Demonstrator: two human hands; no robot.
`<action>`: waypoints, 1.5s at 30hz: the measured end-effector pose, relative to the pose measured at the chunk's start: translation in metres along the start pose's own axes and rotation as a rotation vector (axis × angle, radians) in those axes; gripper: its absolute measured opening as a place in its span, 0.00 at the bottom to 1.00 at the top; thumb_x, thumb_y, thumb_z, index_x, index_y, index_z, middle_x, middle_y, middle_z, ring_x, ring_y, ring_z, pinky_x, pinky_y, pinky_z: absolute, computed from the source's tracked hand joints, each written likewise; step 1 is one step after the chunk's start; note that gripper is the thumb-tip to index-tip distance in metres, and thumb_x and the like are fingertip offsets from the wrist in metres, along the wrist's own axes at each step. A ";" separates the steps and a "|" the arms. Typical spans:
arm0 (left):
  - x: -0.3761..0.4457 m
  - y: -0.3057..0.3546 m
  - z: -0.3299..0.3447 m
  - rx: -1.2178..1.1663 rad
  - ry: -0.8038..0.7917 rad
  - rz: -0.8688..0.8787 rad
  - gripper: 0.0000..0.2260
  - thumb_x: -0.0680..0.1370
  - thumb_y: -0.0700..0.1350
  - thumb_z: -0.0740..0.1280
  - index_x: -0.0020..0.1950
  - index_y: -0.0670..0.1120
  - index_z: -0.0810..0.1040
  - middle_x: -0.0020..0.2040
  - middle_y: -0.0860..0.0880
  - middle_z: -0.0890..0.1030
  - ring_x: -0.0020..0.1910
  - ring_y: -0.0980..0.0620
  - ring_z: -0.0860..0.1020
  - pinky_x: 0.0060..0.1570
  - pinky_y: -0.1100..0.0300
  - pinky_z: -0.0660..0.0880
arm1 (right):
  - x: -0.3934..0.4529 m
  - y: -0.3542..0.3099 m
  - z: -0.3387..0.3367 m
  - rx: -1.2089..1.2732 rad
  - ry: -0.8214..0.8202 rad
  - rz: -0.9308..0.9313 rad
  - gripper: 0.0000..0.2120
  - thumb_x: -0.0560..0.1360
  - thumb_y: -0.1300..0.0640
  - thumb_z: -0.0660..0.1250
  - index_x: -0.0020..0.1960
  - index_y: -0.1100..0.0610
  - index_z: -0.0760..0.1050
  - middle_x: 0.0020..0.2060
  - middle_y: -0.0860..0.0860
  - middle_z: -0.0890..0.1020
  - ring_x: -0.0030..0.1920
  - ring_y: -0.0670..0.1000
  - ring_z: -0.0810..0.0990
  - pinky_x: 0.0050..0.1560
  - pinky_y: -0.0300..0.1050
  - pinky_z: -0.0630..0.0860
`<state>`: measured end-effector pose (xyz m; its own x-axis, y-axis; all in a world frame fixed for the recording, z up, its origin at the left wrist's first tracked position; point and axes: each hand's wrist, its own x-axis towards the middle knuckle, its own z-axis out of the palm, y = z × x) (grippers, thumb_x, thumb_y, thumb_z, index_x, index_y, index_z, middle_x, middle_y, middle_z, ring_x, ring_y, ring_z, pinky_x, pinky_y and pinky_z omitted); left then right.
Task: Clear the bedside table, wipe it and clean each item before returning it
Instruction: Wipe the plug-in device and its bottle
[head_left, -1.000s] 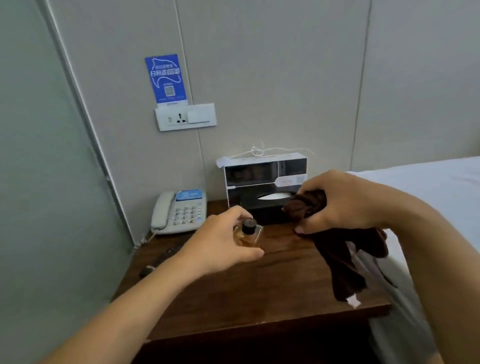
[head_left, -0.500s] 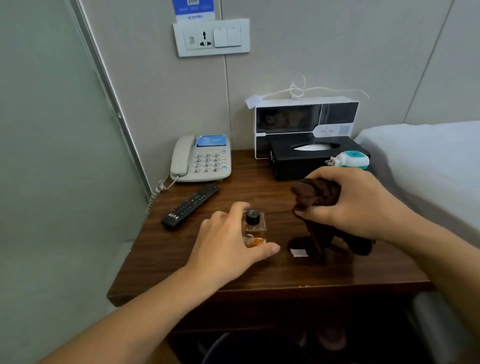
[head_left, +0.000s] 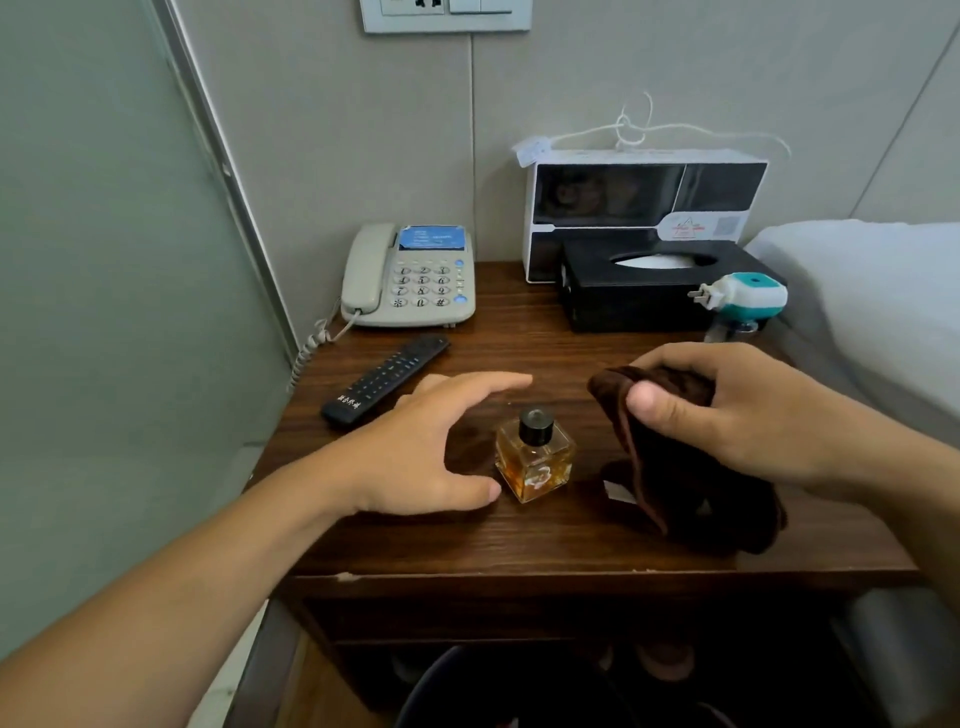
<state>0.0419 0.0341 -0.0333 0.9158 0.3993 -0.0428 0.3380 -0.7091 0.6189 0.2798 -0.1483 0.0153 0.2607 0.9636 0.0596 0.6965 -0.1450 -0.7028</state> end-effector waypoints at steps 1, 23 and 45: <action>0.003 0.001 -0.001 -0.011 -0.028 0.039 0.40 0.74 0.53 0.76 0.75 0.77 0.55 0.76 0.62 0.64 0.78 0.57 0.60 0.78 0.42 0.60 | 0.000 -0.001 0.002 0.001 0.015 -0.022 0.18 0.71 0.34 0.64 0.53 0.43 0.81 0.44 0.38 0.84 0.47 0.40 0.83 0.42 0.34 0.77; 0.012 0.025 0.009 -0.480 0.290 0.131 0.26 0.71 0.36 0.81 0.65 0.53 0.80 0.56 0.57 0.81 0.59 0.52 0.83 0.60 0.51 0.81 | -0.011 -0.004 0.042 0.010 0.312 -0.233 0.16 0.72 0.42 0.73 0.59 0.34 0.79 0.52 0.36 0.79 0.54 0.39 0.80 0.53 0.40 0.79; 0.003 0.017 0.026 -0.296 0.305 0.085 0.21 0.68 0.47 0.83 0.59 0.56 0.83 0.55 0.57 0.85 0.59 0.56 0.82 0.63 0.52 0.78 | -0.002 0.005 0.070 0.026 0.241 -0.304 0.12 0.75 0.55 0.76 0.57 0.43 0.85 0.51 0.38 0.83 0.56 0.43 0.82 0.56 0.44 0.80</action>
<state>0.0563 0.0081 -0.0431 0.8166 0.5317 0.2245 0.1466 -0.5673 0.8104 0.2354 -0.1354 -0.0379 0.1967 0.8809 0.4306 0.7496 0.1479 -0.6451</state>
